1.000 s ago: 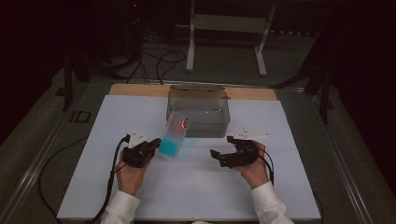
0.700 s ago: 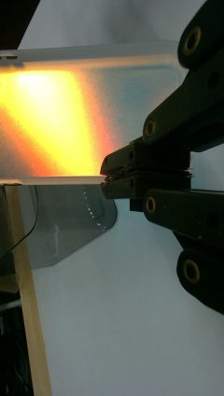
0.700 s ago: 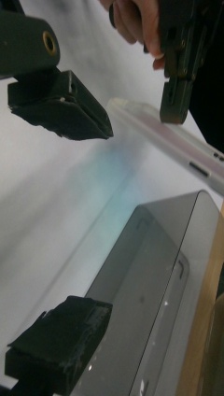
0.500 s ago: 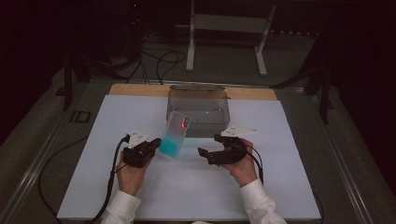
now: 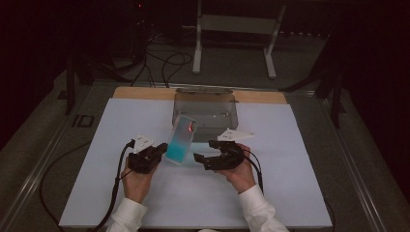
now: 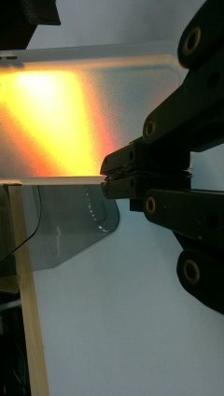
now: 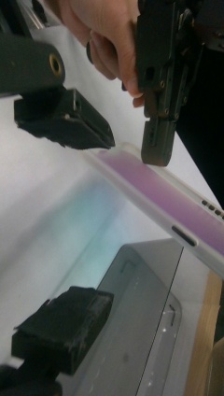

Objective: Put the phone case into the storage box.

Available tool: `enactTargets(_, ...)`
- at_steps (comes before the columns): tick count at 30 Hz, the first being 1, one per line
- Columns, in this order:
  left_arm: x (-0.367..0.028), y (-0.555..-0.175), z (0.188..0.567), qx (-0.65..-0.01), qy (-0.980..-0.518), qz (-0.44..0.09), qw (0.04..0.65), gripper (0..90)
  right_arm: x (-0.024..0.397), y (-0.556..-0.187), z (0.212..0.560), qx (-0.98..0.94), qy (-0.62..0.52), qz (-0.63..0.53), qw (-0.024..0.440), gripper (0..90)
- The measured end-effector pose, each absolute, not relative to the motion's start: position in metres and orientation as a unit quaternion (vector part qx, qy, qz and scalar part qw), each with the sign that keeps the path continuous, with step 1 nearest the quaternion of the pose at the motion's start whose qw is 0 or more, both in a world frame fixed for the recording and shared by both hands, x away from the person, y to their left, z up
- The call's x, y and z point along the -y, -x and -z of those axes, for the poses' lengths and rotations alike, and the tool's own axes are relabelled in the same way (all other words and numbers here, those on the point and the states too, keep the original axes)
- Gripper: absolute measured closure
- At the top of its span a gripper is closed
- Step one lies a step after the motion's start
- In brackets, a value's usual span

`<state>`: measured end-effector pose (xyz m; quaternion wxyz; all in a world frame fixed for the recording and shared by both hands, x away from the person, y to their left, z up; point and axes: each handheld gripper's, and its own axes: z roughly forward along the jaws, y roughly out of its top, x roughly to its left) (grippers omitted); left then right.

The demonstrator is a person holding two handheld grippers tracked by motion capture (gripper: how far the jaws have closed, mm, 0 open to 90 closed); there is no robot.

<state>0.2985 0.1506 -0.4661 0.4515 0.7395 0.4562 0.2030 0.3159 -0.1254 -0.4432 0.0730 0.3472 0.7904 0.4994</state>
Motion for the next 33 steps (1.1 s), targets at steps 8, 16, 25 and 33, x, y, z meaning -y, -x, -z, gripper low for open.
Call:
enactTargets(8,-0.15,-0.298,0.466,-0.458,-0.737,-0.203,0.454,88.8,0.119,-0.319,0.444,-0.783,-0.35,-0.512,0.056,30.4)
enactTargets(16,-0.147,-0.297,0.466,-0.457,-0.736,-0.202,0.457,88.8,0.114,-0.323,0.447,-0.781,-0.348,-0.517,0.034,37.6)
enactTargets(25,-0.145,-0.295,0.465,-0.453,-0.735,-0.202,0.462,88.7,0.111,-0.326,0.448,-0.756,-0.368,-0.542,0.011,55.0)
enactTargets(33,-0.144,-0.294,0.465,-0.453,-0.732,-0.202,0.467,88.7,0.107,-0.327,0.449,-0.739,-0.397,-0.544,-0.003,63.4)
